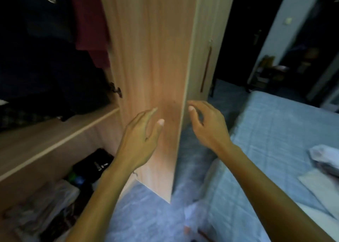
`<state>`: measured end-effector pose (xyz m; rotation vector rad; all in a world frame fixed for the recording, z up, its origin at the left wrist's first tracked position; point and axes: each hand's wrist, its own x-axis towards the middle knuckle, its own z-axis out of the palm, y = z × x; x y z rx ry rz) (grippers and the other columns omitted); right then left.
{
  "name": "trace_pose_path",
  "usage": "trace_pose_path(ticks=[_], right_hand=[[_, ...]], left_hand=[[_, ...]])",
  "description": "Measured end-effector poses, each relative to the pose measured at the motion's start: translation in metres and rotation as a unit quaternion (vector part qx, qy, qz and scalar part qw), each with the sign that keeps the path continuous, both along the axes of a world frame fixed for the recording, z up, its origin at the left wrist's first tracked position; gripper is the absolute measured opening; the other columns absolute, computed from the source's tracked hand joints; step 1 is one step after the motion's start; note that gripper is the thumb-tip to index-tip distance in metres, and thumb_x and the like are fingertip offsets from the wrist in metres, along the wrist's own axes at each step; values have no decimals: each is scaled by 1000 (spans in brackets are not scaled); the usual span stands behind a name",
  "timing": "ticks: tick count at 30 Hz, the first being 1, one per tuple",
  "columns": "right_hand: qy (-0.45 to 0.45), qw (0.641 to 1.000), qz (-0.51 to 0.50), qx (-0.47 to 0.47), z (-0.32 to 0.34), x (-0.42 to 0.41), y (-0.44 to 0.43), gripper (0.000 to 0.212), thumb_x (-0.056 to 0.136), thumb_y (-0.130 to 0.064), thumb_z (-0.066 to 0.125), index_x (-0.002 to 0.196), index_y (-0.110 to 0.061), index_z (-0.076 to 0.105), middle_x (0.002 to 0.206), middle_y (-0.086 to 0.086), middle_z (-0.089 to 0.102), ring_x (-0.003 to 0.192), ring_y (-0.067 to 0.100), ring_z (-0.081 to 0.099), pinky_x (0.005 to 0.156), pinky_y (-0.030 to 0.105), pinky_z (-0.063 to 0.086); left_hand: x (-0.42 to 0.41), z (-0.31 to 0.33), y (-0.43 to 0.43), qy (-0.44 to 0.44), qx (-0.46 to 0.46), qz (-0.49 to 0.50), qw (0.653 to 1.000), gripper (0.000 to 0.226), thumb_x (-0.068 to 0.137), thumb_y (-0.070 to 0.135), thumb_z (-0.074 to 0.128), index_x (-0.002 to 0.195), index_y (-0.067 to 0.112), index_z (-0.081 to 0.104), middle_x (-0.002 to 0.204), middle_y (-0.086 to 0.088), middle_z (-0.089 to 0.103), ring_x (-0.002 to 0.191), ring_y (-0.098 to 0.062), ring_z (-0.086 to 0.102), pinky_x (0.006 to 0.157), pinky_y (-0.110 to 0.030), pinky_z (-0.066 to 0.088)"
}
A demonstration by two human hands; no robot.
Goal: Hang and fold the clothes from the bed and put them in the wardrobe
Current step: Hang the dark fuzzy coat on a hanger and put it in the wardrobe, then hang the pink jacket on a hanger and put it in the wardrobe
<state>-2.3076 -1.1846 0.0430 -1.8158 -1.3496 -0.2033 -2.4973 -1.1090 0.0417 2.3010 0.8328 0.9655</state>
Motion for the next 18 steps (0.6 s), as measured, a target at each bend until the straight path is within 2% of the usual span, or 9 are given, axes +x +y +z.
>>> trace_pose_path(ticks=[2, 4, 5, 8, 13, 18], right_hand=[[12, 999, -32, -15, -16, 13, -36, 29, 96, -31, 46, 115, -19, 65, 114, -1, 65, 102, 15, 61, 88, 29, 48], [27, 997, -73, -28, -32, 25, -73, 28, 97, -29, 48, 116, -19, 65, 115, -3, 65, 103, 10, 60, 86, 17, 42], [36, 994, -94, -34, -41, 31, -91, 28, 97, -29, 48, 116, -19, 65, 116, -3, 65, 104, 10, 60, 86, 15, 41], [59, 987, -142, -46, -65, 54, -145, 32, 95, -32, 46, 115, -18, 66, 116, 0, 66, 105, 14, 61, 91, 23, 44], [104, 970, -214, -53, -89, 102, -245, 30, 98, -32, 46, 118, -19, 64, 119, -3, 65, 108, 9, 58, 90, 15, 39], [139, 947, -284, -59, -116, 161, -355, 30, 97, -33, 46, 117, -20, 65, 119, -5, 65, 108, 8, 58, 89, 16, 38]], left_hand=[[16, -12, -21, -3, -27, -37, 999, 58, 91, 55, 40, 136, 20, 48, 137, 7, 48, 117, 7, 37, 99, -7, 22], [35, -23, -41, -3, -52, -64, 997, 59, 91, 54, 41, 137, 17, 47, 139, 3, 49, 122, -2, 42, 101, -13, 26], [46, -29, -52, 0, -61, -78, 995, 62, 89, 54, 40, 138, 16, 45, 139, 1, 49, 125, -7, 44, 103, -17, 28], [84, -46, -89, 29, -77, -127, 989, 64, 87, 57, 39, 142, 23, 39, 141, 4, 48, 129, -11, 44, 105, -26, 33], [167, -71, -173, 67, -102, -225, 967, 59, 91, 56, 44, 140, 23, 42, 141, 3, 48, 126, -8, 44, 103, -23, 32], [252, -97, -279, 99, -128, -292, 943, 51, 92, 46, 45, 138, 22, 44, 141, 2, 48, 128, -12, 44, 107, -27, 32]])
